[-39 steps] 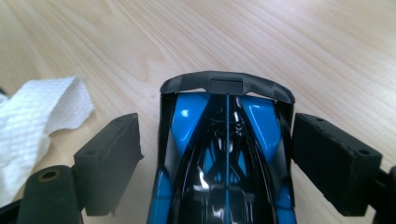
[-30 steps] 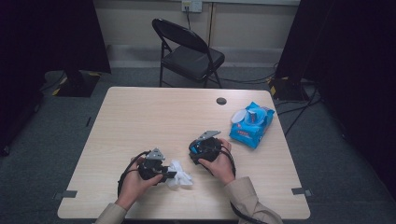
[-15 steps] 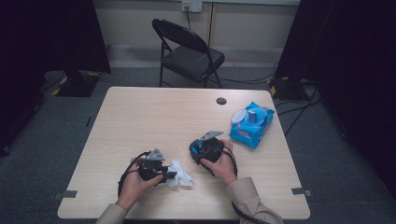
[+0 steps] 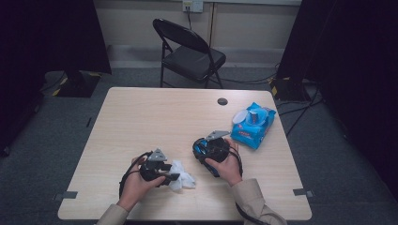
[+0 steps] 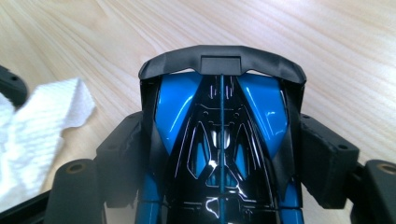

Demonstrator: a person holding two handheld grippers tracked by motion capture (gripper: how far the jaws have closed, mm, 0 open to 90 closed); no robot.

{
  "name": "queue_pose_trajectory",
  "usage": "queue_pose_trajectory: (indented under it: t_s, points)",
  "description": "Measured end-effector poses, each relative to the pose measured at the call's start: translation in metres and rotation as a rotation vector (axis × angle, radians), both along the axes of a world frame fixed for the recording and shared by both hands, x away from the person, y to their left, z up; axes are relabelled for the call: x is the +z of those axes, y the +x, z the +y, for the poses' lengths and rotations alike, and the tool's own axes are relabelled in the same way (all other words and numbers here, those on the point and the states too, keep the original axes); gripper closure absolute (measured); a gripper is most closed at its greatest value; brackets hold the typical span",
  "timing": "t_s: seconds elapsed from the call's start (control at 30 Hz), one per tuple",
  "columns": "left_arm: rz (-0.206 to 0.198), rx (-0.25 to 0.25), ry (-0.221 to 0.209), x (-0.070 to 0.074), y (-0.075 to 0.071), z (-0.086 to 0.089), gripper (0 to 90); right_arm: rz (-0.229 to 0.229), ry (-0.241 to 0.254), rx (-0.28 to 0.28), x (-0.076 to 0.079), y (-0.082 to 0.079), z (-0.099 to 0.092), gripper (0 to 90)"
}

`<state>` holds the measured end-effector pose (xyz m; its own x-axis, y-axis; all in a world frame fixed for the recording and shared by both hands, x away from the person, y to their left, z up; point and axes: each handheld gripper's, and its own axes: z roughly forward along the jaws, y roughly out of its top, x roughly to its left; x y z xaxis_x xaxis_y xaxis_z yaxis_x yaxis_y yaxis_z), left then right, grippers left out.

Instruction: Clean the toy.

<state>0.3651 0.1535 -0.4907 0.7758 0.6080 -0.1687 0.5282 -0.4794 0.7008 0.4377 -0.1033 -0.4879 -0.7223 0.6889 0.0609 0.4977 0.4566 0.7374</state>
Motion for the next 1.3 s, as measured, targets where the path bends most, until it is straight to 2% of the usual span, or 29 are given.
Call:
queue_pose_trajectory:
  t_s: [0.1,0.17,0.3,0.37,0.5,0.6,0.7,0.8,0.87,1.03,1.1,1.17,1.3]
  points:
    - [-0.013,-0.021,-0.006,0.003,0.0,-0.002,42.9,-0.002,0.032,-0.006,0.005,-0.002,-0.006,25.8]
    - [0.002,-0.041,-0.006,0.003,-0.001,-0.006,43.6,-0.009,0.056,-0.005,0.008,-0.003,-0.011,25.8]
    - [0.005,-0.069,0.023,-0.001,-0.001,-0.011,46.9,-0.011,0.095,-0.014,0.013,-0.005,-0.019,25.8]
    - [-0.01,-0.076,0.038,-0.002,-0.002,-0.012,48.2,-0.016,0.101,-0.018,0.015,-0.007,-0.022,25.8]
    - [-0.047,-0.09,0.088,0.0,-0.002,-0.013,57.7,-0.025,0.122,-0.017,0.02,-0.01,-0.026,25.8]
    - [-0.028,-0.095,0.086,0.001,-0.003,-0.015,70.1,-0.028,0.136,-0.01,0.023,-0.012,-0.027,25.8]
    - [-0.013,-0.09,0.08,0.001,-0.002,-0.015,76.9,-0.034,0.137,0.001,0.025,-0.015,-0.027,25.8]
    - [-0.014,-0.071,0.061,0.002,0.0,-0.013,79.5,-0.038,0.146,0.011,0.027,-0.016,-0.027,25.8]
    - [-0.016,-0.046,0.032,0.006,0.003,-0.008,80.0,-0.039,0.157,0.016,0.03,-0.018,-0.027,25.8]
    - [-0.018,0.044,-0.111,0.027,0.017,0.007,80.2,-0.043,0.182,0.028,0.036,-0.021,-0.028,25.8]
    - [-0.038,0.073,-0.13,0.036,0.024,0.011,80.2,-0.046,0.188,0.033,0.038,-0.022,-0.027,25.8]
    - [-0.039,0.097,-0.161,0.044,0.032,0.012,80.2,-0.043,0.196,0.043,0.04,-0.023,-0.026,25.8]
    - [-0.044,0.124,-0.177,0.054,0.046,0.011,80.2,-0.045,0.205,0.068,0.042,-0.026,-0.023,25.8]
